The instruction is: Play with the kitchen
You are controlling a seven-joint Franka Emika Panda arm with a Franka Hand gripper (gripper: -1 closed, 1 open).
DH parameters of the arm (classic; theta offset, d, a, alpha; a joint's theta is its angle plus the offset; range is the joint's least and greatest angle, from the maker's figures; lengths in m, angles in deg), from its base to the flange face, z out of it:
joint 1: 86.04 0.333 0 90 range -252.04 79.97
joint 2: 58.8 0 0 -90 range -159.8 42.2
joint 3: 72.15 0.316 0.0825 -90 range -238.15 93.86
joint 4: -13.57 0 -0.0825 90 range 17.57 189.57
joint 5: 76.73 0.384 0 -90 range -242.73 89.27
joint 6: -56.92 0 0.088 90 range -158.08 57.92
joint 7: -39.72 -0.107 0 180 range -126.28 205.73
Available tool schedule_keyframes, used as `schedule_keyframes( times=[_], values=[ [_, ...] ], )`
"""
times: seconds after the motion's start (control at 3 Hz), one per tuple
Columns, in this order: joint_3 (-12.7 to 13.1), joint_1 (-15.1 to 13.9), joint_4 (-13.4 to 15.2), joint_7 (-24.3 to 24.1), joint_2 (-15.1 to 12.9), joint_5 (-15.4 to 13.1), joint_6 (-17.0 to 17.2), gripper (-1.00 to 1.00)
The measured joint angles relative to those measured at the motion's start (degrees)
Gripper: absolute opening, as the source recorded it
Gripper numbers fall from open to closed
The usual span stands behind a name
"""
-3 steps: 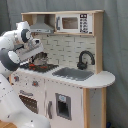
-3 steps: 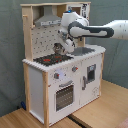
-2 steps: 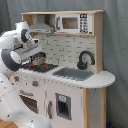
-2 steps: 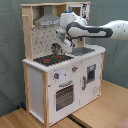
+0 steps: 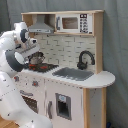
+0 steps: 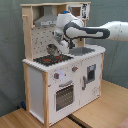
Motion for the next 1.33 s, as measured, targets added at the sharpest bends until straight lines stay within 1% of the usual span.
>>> schedule_keyframes(
  times=[0.33,0.67,1.0,1.33],
  values=[
    [4.8,-4.3,-4.1,0.0,0.9,0.0,0.0,-1.0],
    [8.9,-8.0,-7.8,0.1,2.1,0.0,0.1,-1.0],
    [12.3,-11.2,-11.3,0.3,3.4,0.0,0.0,-1.0],
    [15.7,-14.6,-15.5,0.8,5.1,0.0,0.1,-1.0]
  ],
)
